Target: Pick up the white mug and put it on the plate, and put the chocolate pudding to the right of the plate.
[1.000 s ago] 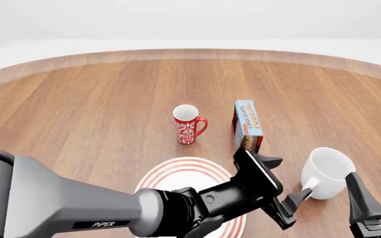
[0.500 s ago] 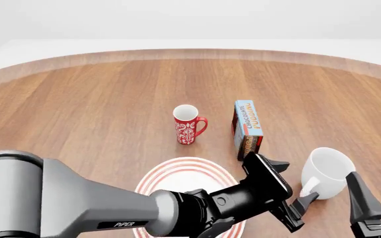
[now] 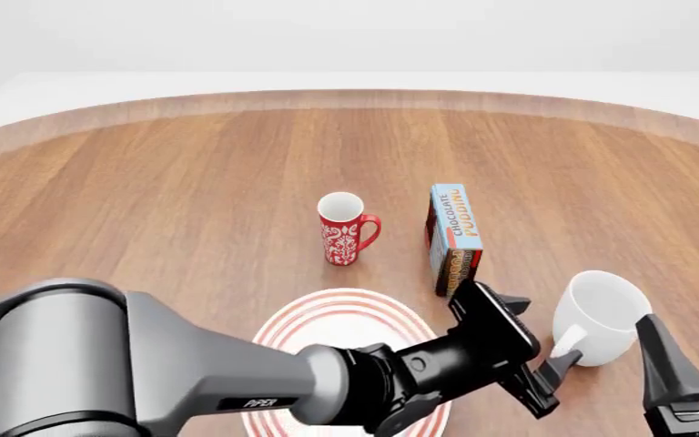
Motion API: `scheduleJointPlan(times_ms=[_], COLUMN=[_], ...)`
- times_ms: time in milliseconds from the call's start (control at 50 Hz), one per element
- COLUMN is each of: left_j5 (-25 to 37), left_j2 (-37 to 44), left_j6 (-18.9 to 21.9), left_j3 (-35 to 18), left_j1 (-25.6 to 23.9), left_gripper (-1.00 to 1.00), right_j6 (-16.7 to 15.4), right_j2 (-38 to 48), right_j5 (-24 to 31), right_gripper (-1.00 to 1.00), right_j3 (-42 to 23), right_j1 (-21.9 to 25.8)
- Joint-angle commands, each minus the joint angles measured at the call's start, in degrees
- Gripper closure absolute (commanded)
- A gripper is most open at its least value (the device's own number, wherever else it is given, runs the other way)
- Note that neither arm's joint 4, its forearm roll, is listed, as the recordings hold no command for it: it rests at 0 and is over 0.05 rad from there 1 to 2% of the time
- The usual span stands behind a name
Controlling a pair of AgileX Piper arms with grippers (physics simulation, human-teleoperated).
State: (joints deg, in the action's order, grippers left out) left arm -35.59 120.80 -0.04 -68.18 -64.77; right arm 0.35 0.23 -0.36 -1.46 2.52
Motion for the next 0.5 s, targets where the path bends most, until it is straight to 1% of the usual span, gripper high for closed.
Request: scheduleJointPlan(times_ms=[20,500], left_j5=[0.77,2.15], left_j2=[1.57,4.09], left_j6=[0.11,0.25], left_j3=[-1.8,-4.65], left_j1=[0.38,-0.22], left_gripper=[-1.0,-1.0], right_j6=[0.19,0.22], right_j2=[0.04,-0.18], right_j5=[-0.03,0.09], right_gripper=[-1.0,-1.0], right_j3=[-0.05,0.07], right_j1=[-0.09,-0.11])
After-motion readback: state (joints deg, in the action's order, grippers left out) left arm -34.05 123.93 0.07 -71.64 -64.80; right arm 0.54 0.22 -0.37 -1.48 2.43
